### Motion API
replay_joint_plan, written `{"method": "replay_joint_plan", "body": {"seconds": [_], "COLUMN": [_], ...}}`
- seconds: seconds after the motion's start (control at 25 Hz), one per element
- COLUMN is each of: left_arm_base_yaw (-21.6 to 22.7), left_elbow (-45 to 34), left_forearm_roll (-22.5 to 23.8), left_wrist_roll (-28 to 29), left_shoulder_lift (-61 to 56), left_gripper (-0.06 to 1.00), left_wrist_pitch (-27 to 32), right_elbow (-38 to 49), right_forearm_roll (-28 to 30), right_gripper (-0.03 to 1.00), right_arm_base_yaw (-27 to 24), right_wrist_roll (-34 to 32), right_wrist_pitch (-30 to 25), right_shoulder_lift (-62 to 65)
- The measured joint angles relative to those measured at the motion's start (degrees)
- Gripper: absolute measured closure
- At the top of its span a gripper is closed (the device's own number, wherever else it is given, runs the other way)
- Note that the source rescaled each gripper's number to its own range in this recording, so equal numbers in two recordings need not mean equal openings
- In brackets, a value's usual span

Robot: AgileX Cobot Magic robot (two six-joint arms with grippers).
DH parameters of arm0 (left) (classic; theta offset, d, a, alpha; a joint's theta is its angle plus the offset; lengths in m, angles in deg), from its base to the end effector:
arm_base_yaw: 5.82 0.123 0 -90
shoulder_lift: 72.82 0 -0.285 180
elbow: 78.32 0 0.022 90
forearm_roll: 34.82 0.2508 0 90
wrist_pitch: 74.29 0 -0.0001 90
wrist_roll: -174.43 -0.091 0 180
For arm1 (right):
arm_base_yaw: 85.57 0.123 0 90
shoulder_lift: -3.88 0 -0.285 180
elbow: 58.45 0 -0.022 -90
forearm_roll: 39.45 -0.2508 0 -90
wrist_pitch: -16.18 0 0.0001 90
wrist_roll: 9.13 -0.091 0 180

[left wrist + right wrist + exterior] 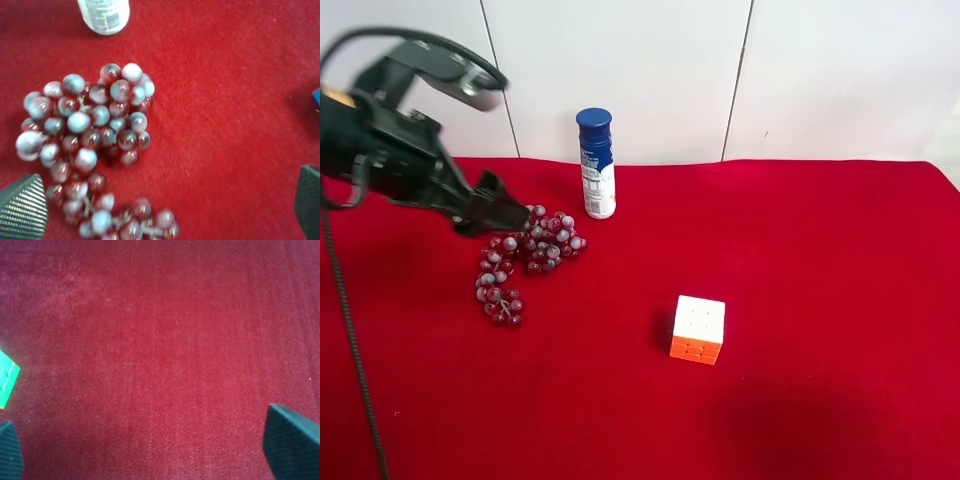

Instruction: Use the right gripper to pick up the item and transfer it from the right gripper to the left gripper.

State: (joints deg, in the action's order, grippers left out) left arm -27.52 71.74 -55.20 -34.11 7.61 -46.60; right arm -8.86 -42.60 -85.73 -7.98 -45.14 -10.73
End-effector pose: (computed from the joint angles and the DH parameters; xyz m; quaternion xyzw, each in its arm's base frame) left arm 0.2334 -0.1088 0.2721 0.2843 0.8817 -0.1116 0.3595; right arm 0.0144 0.0043 0.2710 -0.0070 0.8887 0.0222 0.4578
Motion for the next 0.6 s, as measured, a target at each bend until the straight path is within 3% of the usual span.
{"method": "replay_joint_plan", "body": {"seconds": [0.16,0.28,0.6], "left_arm_base_yaw": [0.0,0.0,0.0], "left_elbow": [0.0,0.0,0.0], "left_forearm_roll": [9.0,13.4,15.1], "left_wrist_roll": [8.6,11.0,11.6], "left_shoulder_lift": [-7.4,-11.1,-19.3], "left_gripper": [-0.05,-0.05,-0.05], "left_wrist_pitch": [7.0,13.7,29.7], "right_elbow": [0.0,0.0,0.0], "right_forearm_roll": [0.0,0.0,0.0], "right_gripper": [0.02,0.02,0.02], "right_arm_base_yaw": [0.0,0.0,0.0], "right_wrist_roll": [0.0,0.0,0.0], "right_wrist_pitch": [0.0,0.0,0.0], "right_shoulder_lift": [0.0,0.0,0.0]}}
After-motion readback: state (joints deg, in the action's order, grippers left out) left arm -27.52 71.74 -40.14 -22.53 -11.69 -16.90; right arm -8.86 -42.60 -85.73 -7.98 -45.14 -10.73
